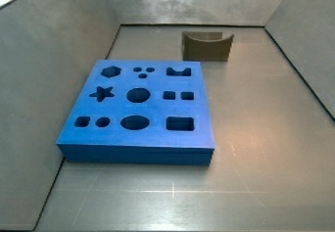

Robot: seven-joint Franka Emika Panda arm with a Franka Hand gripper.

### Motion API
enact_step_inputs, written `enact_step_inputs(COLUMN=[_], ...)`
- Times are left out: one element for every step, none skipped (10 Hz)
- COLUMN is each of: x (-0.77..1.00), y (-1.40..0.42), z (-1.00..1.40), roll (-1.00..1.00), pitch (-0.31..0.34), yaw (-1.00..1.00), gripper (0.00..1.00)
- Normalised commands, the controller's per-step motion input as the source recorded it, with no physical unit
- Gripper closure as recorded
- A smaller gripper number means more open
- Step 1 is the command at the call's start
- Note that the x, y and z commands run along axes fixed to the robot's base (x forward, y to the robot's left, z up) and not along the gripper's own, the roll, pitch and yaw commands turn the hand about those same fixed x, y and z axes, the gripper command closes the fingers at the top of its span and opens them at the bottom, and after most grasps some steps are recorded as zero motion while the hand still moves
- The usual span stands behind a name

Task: Pick up the square-circle object. Move up. Place the square-circle object on the fixture. Regrasp the square-circle object. Rotate the square-circle object. Move to above the board. Insert the square-circle object.
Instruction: Move to above the board.

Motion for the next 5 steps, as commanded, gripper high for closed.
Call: enact_step_inputs(x=[-0.01, 0.0, 0.28, 0.29, 0.31], y=[0.01, 0.01, -1.0, -1.0, -1.0], z=[0.33, 0.18, 0.12, 0.12, 0.12], roll=[-0.14, -0.14, 0.19, 0.22, 0.23], pitch=[0.043, 0.042, 0.207, 0.207, 0.224], yaw=[-0.03, -0.03, 0.12, 0.12, 0.1], gripper=[1.0, 1.0, 1.0, 1.0, 1.0])
